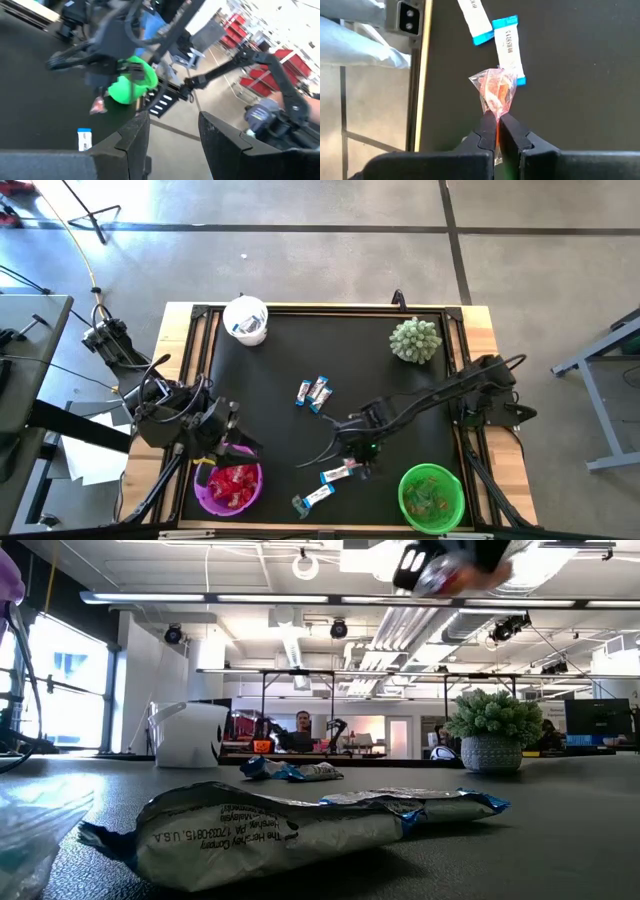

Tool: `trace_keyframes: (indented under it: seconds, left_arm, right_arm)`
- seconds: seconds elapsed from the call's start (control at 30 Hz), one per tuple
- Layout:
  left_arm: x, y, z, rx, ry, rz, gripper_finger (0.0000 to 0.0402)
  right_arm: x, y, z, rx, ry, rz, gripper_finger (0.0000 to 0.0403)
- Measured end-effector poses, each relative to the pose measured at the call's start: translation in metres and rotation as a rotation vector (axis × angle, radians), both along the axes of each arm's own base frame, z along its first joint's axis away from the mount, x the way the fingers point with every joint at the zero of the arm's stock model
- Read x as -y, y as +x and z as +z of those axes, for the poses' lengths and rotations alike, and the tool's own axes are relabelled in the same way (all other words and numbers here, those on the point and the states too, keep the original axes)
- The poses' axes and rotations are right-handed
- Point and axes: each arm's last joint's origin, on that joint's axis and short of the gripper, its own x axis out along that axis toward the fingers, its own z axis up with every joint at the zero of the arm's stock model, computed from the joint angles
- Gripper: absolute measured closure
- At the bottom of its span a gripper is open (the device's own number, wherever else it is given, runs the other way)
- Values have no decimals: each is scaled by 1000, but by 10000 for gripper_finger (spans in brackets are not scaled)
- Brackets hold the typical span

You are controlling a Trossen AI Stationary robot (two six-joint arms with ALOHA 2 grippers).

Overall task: Sort candy
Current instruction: Put the orange gummy into the green bucket

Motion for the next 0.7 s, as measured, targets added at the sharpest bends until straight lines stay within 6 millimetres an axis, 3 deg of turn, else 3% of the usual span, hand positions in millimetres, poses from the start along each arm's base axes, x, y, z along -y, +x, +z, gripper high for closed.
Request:
trace_keyframes:
  seconds: [0.37,0.7]
  left_arm:
    - [-4,1,2,35,-29,155,243]
    - [-7,2,6,78,-36,264,243]
  right_arm:
    - [-23,-45,34,7,-27,99,402]
    - [-60,-77,38,10,-112,204,402]
